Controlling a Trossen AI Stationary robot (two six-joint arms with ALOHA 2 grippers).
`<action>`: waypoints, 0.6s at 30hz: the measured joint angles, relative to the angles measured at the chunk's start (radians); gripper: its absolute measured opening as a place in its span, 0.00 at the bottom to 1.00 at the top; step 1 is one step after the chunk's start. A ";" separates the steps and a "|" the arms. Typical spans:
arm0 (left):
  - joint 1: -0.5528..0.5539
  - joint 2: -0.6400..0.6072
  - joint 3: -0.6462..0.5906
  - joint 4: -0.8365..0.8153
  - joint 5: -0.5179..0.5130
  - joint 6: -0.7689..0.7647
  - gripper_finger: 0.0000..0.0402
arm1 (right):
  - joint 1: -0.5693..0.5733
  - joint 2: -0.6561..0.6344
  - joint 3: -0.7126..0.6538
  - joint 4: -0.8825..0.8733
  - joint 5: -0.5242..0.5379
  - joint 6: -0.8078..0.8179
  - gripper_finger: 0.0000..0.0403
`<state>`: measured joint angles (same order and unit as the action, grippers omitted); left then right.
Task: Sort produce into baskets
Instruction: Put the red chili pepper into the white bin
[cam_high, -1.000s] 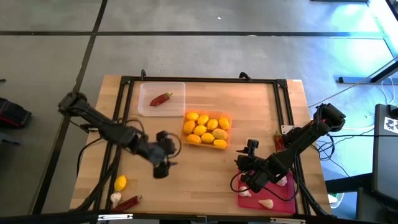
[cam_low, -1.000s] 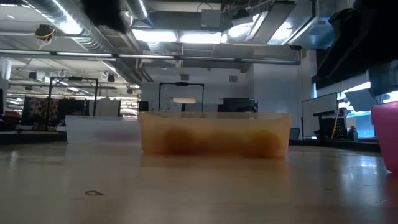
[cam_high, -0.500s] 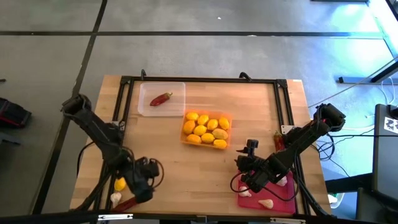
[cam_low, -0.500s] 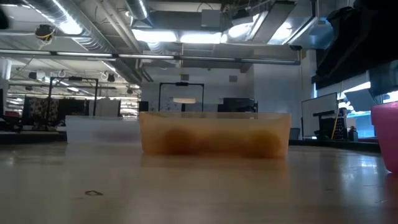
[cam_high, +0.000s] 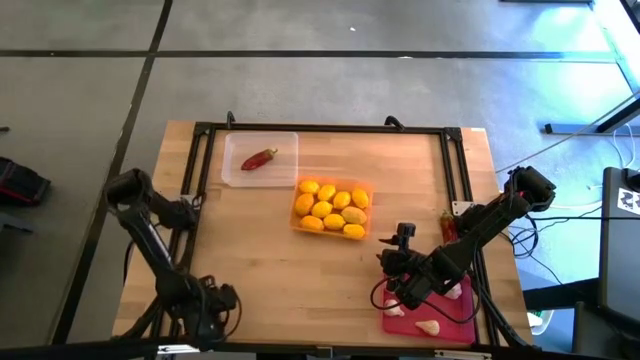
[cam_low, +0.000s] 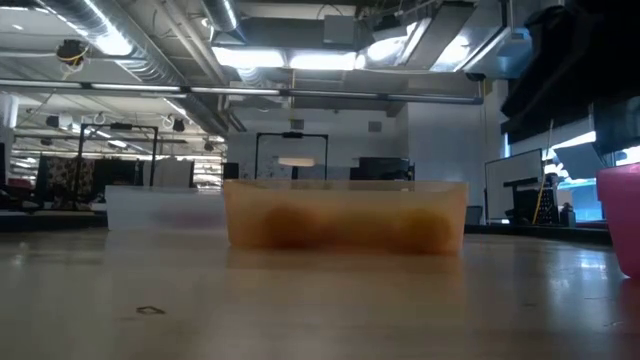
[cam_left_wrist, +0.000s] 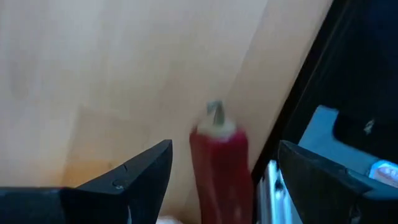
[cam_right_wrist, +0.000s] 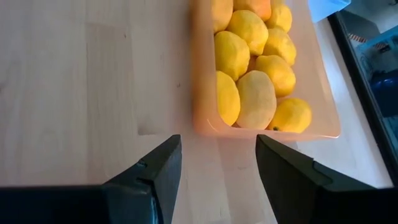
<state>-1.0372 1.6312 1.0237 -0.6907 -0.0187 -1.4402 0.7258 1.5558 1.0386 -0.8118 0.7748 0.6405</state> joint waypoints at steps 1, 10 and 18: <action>-0.015 0.014 0.000 0.001 0.014 -0.021 0.71 | 0.000 0.000 0.000 0.000 0.004 -0.004 0.49; -0.065 0.137 -0.001 0.064 0.018 -0.055 0.69 | 0.000 0.000 0.000 0.000 0.021 -0.021 0.49; -0.006 0.154 0.002 0.032 0.052 0.023 0.43 | 0.000 0.000 0.000 0.002 0.021 -0.019 0.49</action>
<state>-1.0430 1.7855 1.0260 -0.6590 0.0329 -1.4174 0.7258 1.5558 1.0386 -0.8097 0.7959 0.6212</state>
